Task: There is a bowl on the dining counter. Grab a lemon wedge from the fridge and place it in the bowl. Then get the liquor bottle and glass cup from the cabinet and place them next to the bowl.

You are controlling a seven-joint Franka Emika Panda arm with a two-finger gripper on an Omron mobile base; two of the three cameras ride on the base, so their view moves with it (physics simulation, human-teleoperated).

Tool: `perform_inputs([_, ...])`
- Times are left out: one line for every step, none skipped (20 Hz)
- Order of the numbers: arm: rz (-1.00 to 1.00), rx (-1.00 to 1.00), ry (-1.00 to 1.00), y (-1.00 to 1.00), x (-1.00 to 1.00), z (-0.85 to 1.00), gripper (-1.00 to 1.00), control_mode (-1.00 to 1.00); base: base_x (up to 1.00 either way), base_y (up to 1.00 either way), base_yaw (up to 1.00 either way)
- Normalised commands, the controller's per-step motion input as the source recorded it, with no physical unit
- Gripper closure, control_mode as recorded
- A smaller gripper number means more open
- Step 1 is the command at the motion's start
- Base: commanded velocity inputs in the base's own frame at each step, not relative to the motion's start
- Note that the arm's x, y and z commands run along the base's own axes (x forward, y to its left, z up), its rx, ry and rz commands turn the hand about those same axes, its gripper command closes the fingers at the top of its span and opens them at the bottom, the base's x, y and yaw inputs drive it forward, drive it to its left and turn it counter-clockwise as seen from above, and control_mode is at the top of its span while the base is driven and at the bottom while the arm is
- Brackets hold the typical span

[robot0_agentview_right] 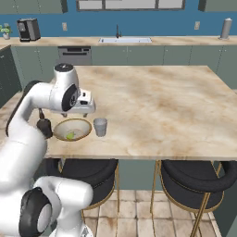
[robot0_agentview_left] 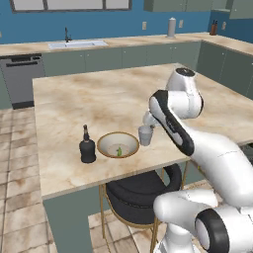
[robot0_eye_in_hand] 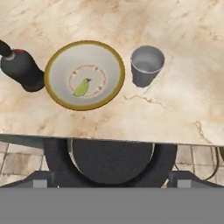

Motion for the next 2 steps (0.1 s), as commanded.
perform_inputs([0.00, -0.14, 0.00, 0.27, -1.00, 0.00, -1.00, -1.00, 0.00, 0.00, 0.00])
perform_inputs([0.00, -0.17, 0.00, 0.26, -1.00, 0.00, -1.00, -1.00, 0.00, 0.00, 0.00])
